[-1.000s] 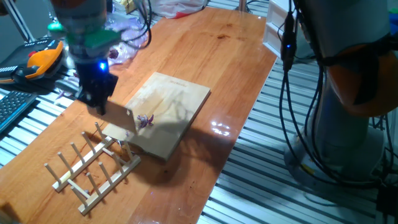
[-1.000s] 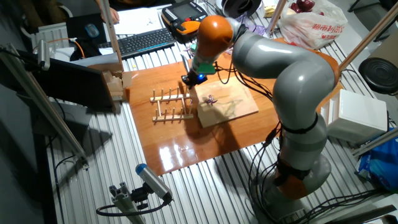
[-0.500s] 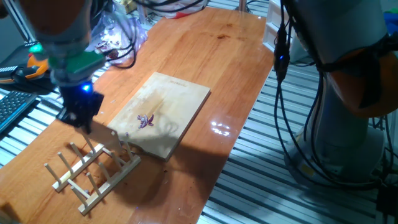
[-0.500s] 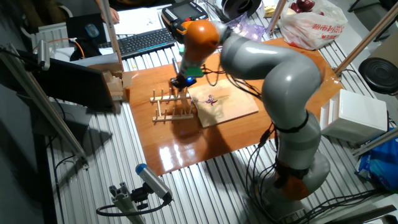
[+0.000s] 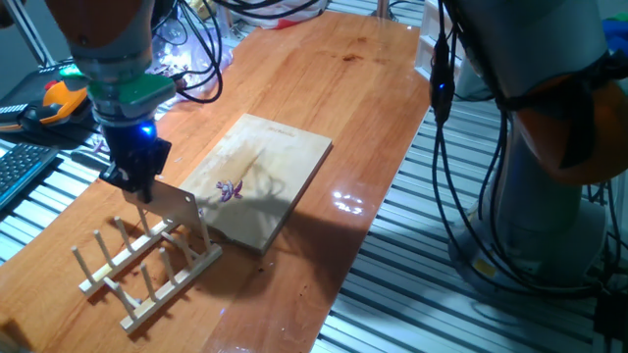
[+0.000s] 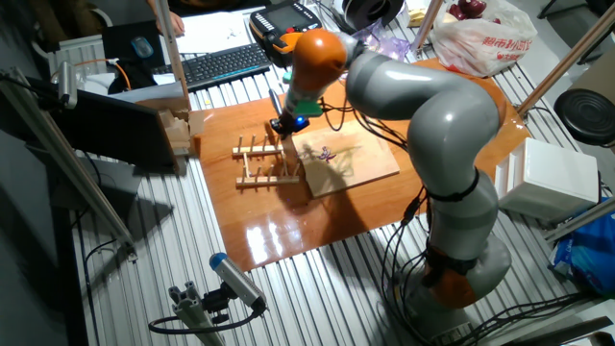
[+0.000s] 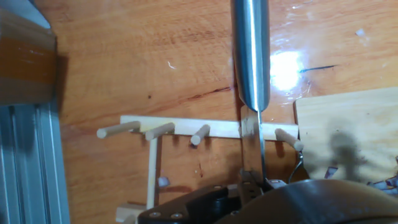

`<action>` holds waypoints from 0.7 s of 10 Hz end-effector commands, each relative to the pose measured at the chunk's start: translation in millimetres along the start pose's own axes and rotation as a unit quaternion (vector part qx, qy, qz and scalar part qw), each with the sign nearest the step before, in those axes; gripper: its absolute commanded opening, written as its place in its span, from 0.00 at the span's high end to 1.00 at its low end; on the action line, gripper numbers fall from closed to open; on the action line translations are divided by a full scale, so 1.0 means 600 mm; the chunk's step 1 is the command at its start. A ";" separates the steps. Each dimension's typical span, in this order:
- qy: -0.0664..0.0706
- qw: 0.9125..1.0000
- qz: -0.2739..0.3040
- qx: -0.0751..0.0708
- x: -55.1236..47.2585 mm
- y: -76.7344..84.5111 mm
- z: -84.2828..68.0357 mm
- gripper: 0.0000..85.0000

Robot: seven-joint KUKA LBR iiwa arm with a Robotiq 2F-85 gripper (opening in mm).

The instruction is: Chop the onions

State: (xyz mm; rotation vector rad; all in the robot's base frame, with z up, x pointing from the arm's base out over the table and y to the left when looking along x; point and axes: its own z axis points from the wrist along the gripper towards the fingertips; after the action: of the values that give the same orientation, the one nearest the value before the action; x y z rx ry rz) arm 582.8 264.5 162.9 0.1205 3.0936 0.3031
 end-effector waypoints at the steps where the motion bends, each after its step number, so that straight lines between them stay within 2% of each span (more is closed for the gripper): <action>1: 0.000 1.000 0.000 -0.001 0.002 0.002 -0.001 1.00; 3: -0.005 1.000 0.009 -0.009 0.005 0.016 0.005 1.00; 4: -0.009 1.000 0.010 -0.004 0.007 0.023 0.009 1.00; 6: -0.005 1.000 0.002 -0.002 0.009 0.024 0.001 1.00; 7: 0.003 1.000 0.006 -0.006 0.013 0.028 -0.013 1.00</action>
State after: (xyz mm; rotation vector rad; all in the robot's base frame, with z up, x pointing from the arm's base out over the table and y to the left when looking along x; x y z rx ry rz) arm 575.3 280.5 173.9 0.1437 3.1002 0.3282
